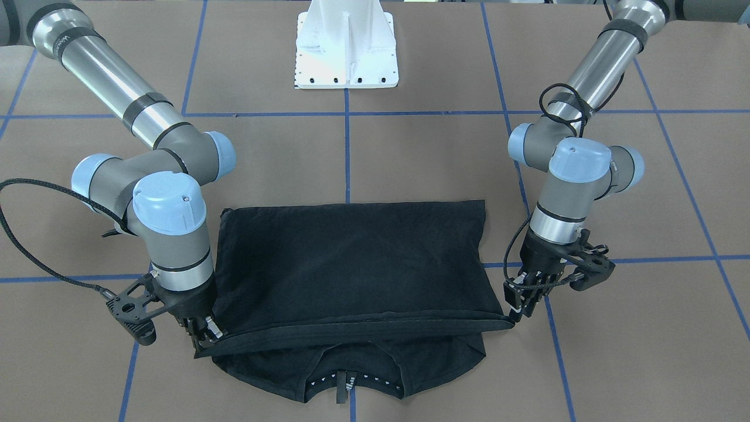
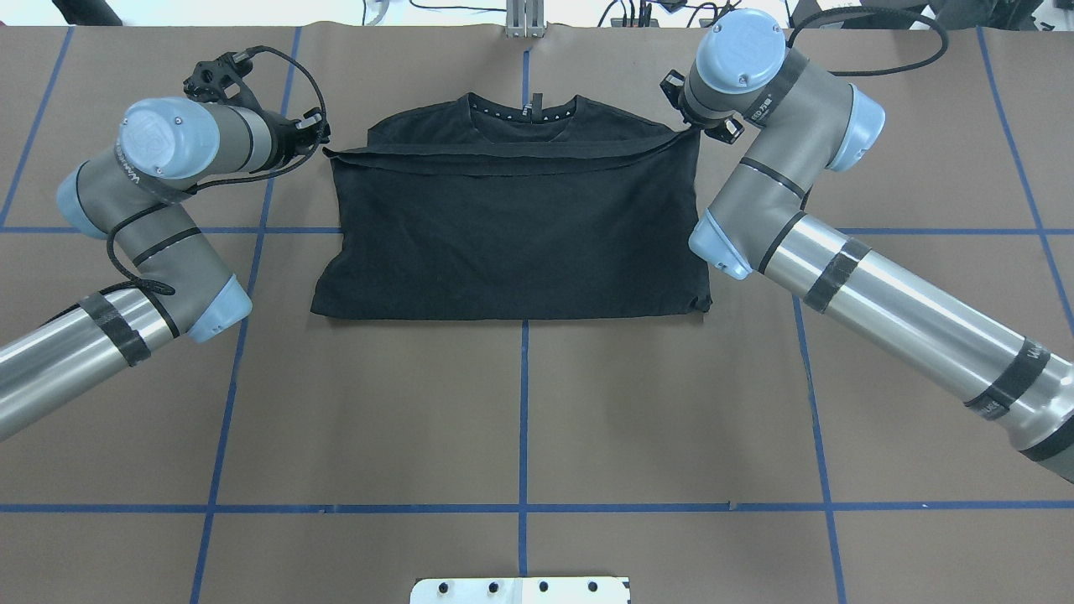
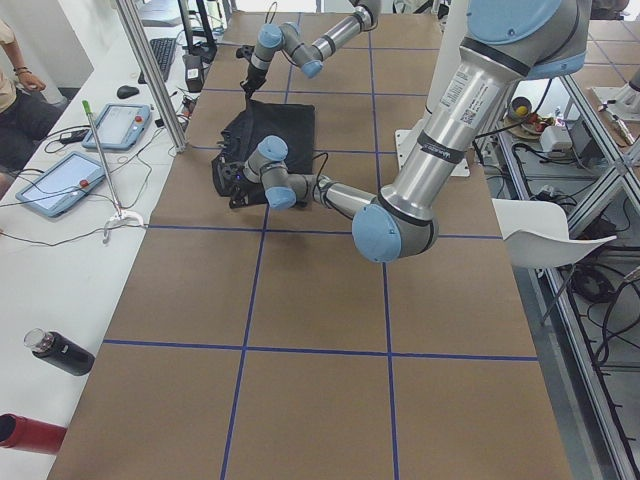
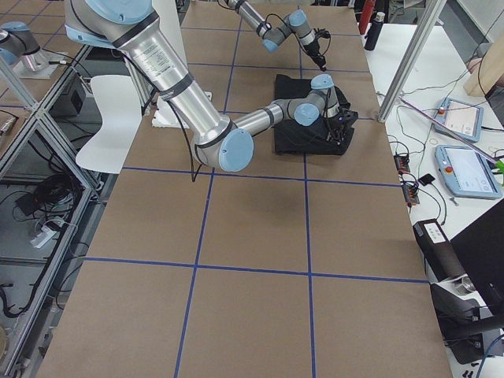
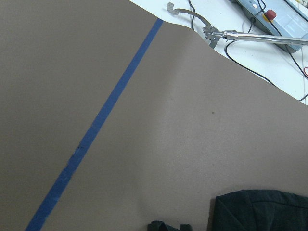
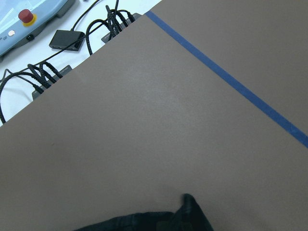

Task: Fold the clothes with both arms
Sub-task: 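Release the hem at the collar and raise both grippers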

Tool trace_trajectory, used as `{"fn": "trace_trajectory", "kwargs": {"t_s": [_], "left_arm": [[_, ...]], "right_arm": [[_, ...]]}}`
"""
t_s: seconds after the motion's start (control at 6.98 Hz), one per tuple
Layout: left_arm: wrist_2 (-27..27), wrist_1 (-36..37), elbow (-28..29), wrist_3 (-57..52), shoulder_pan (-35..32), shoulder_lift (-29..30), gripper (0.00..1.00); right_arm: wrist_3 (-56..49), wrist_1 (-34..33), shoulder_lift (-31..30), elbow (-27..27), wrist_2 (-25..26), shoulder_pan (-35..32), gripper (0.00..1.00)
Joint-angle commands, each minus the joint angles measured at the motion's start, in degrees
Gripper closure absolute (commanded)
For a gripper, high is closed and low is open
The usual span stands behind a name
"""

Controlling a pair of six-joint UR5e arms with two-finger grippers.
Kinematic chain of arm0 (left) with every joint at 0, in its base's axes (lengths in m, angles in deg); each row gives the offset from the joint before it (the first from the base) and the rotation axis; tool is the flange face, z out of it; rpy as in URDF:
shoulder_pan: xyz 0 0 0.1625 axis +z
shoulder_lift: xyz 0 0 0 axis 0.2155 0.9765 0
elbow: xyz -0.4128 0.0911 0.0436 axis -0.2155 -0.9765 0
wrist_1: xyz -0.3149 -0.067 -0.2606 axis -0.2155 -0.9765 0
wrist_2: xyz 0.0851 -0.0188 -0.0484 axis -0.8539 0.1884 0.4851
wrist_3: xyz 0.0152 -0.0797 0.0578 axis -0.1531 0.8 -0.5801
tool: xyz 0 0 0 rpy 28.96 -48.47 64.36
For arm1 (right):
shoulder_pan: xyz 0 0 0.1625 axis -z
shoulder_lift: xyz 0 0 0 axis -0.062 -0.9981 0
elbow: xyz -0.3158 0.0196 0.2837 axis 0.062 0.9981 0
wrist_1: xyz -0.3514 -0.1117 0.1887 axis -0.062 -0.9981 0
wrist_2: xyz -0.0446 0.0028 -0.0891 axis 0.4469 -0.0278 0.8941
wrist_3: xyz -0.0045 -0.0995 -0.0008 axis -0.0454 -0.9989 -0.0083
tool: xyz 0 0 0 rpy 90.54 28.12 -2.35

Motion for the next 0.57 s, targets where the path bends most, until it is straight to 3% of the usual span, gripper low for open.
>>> {"fn": "trace_trajectory", "kwargs": {"t_s": [0.0, 0.14, 0.43], "left_arm": [[0.4, -0.2, -1.2, -0.2, -1.0, 0.7, 0.58], [0.6, 0.6, -3.0, -0.2, -1.1, 0.6, 0.58], [1.4, 0.6, -5.3, -0.2, -1.4, -0.3, 0.58]], "right_arm": [[5.8, 3.4, -0.5, -2.4, -1.1, -1.7, 0.52], [14.1, 3.6, -3.7, -8.1, -1.2, -0.8, 0.01], [15.9, 4.6, -17.7, -26.6, -6.3, 0.7, 0.00]]}}
